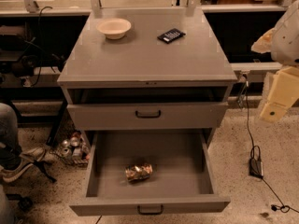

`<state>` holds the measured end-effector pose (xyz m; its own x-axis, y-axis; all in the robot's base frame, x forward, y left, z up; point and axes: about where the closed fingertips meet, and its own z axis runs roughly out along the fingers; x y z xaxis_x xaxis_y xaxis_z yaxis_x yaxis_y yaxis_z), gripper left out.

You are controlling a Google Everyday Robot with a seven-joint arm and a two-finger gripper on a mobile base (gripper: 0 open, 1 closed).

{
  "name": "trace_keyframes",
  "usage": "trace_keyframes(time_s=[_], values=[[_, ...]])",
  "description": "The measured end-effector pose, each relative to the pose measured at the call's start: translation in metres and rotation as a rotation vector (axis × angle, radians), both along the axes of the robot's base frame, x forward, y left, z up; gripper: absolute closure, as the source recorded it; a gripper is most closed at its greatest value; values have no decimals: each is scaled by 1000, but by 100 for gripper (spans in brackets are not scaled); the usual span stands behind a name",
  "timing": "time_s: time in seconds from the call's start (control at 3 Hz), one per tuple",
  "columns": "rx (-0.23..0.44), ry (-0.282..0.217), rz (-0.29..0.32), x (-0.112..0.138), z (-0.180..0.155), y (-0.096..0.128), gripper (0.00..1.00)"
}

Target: Pick orange can from middle drawer and place on counter

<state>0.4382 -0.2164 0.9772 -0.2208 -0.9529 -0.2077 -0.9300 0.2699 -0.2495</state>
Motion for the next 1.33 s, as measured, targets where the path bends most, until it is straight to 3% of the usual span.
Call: trace_keyframes(time_s=[0.67, 1.33], values=[[18, -10, 20, 3, -14, 10, 0], [235, 76, 216, 16, -166, 117, 0]])
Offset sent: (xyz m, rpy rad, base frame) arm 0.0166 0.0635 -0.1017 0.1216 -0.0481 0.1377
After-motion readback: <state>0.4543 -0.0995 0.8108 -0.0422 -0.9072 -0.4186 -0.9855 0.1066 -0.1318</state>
